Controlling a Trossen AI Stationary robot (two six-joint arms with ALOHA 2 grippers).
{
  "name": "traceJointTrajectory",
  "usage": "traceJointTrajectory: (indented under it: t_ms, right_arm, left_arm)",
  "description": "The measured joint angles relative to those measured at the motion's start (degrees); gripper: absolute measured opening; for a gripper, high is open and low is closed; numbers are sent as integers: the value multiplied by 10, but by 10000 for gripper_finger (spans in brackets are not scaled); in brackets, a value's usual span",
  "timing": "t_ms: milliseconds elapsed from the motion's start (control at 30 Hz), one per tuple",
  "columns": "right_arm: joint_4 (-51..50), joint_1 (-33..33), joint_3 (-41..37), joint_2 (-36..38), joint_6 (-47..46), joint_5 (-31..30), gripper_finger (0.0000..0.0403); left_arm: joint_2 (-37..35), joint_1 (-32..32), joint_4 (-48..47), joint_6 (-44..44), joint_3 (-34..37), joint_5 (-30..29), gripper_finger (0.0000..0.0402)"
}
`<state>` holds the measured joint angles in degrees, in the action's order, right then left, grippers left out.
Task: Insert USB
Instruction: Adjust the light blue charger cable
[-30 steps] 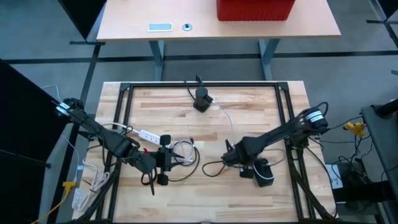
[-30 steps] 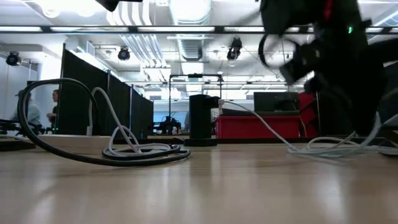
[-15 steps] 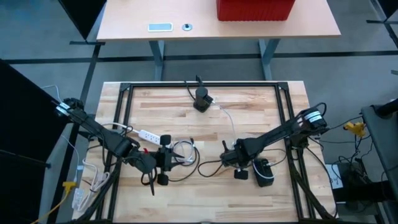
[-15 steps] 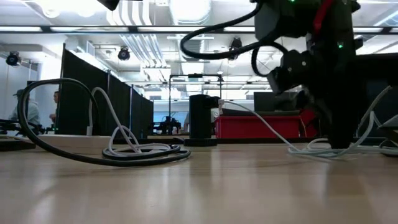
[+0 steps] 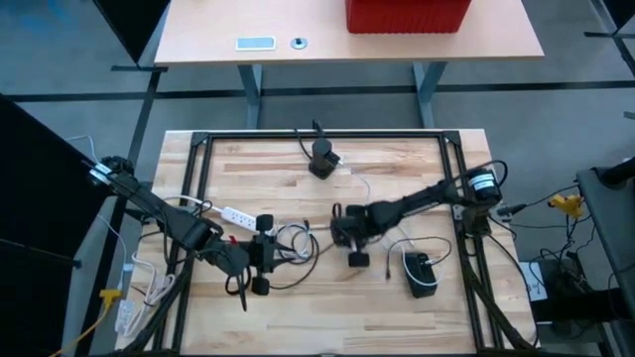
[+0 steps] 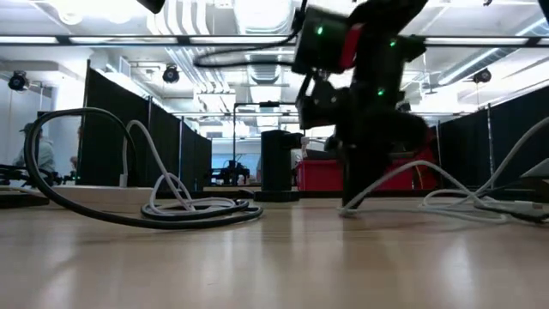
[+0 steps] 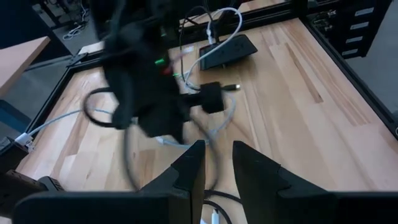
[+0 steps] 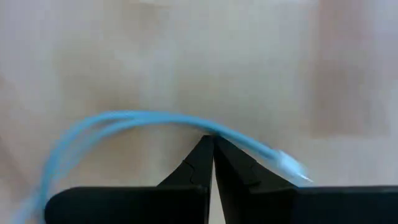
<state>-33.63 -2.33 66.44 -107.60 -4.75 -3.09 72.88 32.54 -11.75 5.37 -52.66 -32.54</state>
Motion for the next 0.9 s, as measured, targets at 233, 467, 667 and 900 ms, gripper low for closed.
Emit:
traceJointTrajectory:
  t_ms: [233,467,667,900]
  right_arm:
    - [-18,82,-4,18,10,-5,0]
    - [-25,51,-4,94,30,26,0]
    - [-48,30,-9,115,28,187,0]
    - [-154,-5,-29,118,-21,171,0]
  left_arm:
    - [0,1,-6,4,0,0,70]
    - [0,0,-9,2,0,0,70]
    - [0,0,-9,-1,0,0,70]
    - [0,0,-9,-5,0,0,70]
